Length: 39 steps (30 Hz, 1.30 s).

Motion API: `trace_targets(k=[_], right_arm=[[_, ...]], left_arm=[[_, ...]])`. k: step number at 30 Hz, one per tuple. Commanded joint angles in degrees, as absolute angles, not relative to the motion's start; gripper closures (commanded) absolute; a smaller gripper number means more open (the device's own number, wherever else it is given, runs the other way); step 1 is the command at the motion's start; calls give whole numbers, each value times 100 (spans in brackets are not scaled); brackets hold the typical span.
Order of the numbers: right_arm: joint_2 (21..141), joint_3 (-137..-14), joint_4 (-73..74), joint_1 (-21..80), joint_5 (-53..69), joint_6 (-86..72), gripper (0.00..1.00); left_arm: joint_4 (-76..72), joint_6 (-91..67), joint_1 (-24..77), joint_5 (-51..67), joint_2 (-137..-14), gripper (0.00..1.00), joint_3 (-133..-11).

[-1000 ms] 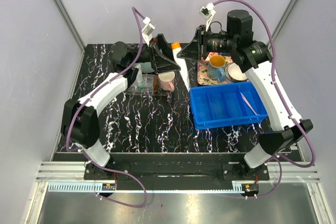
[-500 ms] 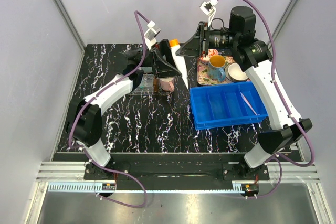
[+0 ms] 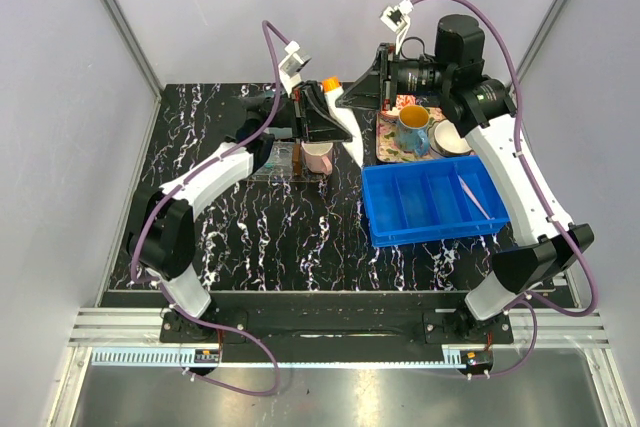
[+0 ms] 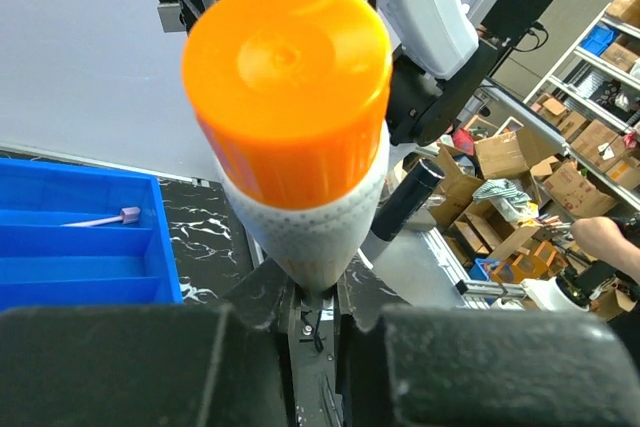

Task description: Prepare toiletry sets of a toothbrush and toothpaste on the tray

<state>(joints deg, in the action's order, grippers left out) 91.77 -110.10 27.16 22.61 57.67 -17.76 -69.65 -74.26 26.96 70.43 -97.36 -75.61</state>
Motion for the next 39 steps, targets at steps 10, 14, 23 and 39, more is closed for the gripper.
trace_targets(k=[10, 14, 23, 39], right_arm=[[8745, -11302, 3638, 2232, 4538, -493, 86], [8684, -11285, 3998, 2224, 4201, -141, 58], [8771, -11250, 4052, 2232, 4175, -26, 29], [9369, -11795, 4184, 2672, 3832, 176, 27]], left_arm=[[-2653, -4075, 2514, 7076, -9133, 100, -8523], [1294, -815, 2540, 6129, -8956, 100, -9377], [3004, 499, 2610, 5327, -9044, 100, -10212], [3630, 931, 3006, 4817, -9229, 100, -10670]])
